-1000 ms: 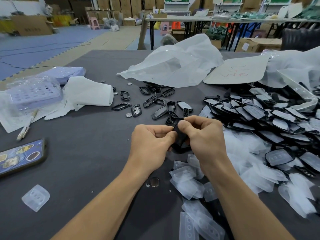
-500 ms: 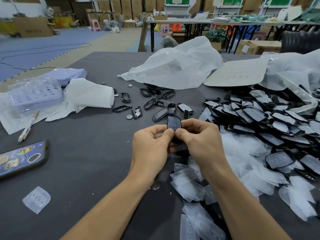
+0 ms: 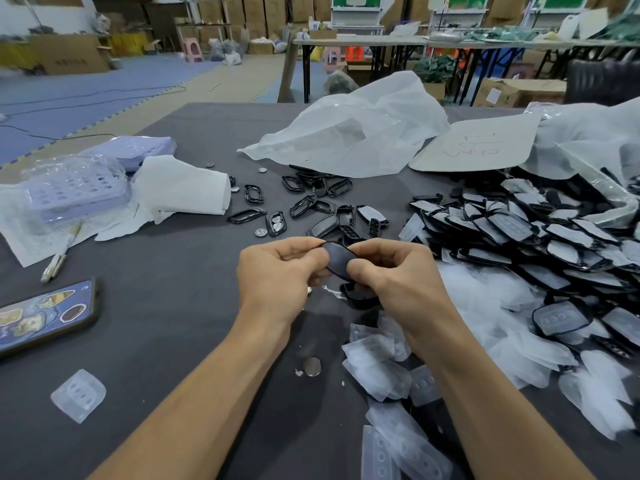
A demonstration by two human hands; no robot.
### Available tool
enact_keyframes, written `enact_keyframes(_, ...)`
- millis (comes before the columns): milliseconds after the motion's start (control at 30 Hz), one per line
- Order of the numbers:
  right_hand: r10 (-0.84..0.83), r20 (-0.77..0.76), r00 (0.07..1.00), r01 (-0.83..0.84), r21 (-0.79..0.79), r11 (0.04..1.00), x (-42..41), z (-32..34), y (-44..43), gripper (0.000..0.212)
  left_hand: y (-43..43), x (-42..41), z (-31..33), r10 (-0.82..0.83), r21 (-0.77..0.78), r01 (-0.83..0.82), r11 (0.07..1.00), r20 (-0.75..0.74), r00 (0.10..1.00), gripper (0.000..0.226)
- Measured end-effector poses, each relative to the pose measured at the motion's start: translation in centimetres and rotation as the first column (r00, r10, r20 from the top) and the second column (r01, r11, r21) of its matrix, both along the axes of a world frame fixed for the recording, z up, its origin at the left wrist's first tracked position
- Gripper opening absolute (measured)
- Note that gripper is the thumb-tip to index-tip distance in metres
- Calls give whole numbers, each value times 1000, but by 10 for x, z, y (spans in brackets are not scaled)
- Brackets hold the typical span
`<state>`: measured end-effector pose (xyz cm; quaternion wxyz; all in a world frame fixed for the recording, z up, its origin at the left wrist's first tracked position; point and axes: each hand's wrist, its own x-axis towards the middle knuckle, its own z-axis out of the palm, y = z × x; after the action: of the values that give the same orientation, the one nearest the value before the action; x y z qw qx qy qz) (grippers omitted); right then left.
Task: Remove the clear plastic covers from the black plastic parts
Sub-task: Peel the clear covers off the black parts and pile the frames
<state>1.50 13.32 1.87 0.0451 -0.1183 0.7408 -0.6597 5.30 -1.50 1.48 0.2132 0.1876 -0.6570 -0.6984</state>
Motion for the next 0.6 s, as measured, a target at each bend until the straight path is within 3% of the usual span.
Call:
enact_keyframes(167,-87,1,996,87,-14,996,-1,-4,-2,25,3,2,0,0,56,-1,998,5,1000,12)
enact_keyframes(267,-120,-27,992,119,-16,993,-2,-4,-1,29,2,2,-1,-18,-243,29,970,47,999,19)
enact_keyframes(333,-103,-47,994,104,3,995,-2,-4,0,30,1,4,-1,-22,-348,41,937,57,998,15)
enact_keyframes(600,-85,-117,989,87,15,996,4,0,-4,17,-1,3,-4,-27,-329,22,944,-10,1000,9)
